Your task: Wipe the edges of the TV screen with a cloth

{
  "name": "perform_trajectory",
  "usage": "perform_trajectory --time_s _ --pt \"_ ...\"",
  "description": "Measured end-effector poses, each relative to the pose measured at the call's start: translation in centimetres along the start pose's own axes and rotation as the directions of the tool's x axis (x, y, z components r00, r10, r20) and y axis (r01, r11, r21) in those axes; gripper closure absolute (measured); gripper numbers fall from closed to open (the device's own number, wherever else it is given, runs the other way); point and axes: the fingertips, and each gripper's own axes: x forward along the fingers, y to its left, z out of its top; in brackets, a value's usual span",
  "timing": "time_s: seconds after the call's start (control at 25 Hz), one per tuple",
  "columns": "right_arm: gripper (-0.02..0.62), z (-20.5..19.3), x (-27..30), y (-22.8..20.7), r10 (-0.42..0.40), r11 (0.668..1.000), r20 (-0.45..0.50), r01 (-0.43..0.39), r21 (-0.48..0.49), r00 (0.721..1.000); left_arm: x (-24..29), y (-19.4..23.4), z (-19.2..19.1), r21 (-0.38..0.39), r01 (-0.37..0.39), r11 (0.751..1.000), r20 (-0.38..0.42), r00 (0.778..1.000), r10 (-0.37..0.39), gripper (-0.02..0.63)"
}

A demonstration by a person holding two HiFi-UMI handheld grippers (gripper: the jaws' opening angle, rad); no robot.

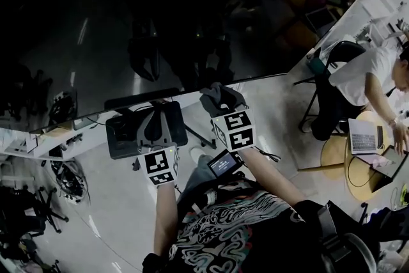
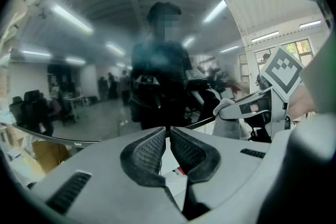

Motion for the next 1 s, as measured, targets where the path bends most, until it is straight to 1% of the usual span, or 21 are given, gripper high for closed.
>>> perform_trajectory --time_s 0.24,0.6,0.8,1.0 --pt "0.428 0.2 0.0 1.1 0.029 1.0 0.003 -0.029 -0.011 1.0 -2.1 0.7 0.9 -0.011 -0.03 0.999 0.014 0.999 0.031 0.571" --pt "0.428 0.0 0.0 1.5 0.072 0.997 0.008 -0.072 -0.02 0.997 -5.1 2.1 0.2 -0.014 -0.129 0.992 -0.009 0.992 0.129 0.571" --pt "0.428 0.0 0.1 1.5 0.088 0.996 0.016 -0.088 -0.013 0.996 -5.8 1.8 0.8 0.007 -0.124 0.992 -0.003 0.992 0.124 0.571" --pt "0.428 0.1 0.1 1.7 0.097 0.995 0.019 -0.097 -0.013 0.995 -5.7 1.3 1.1 0.011 -0.121 0.993 -0.004 0.993 0.121 0.571"
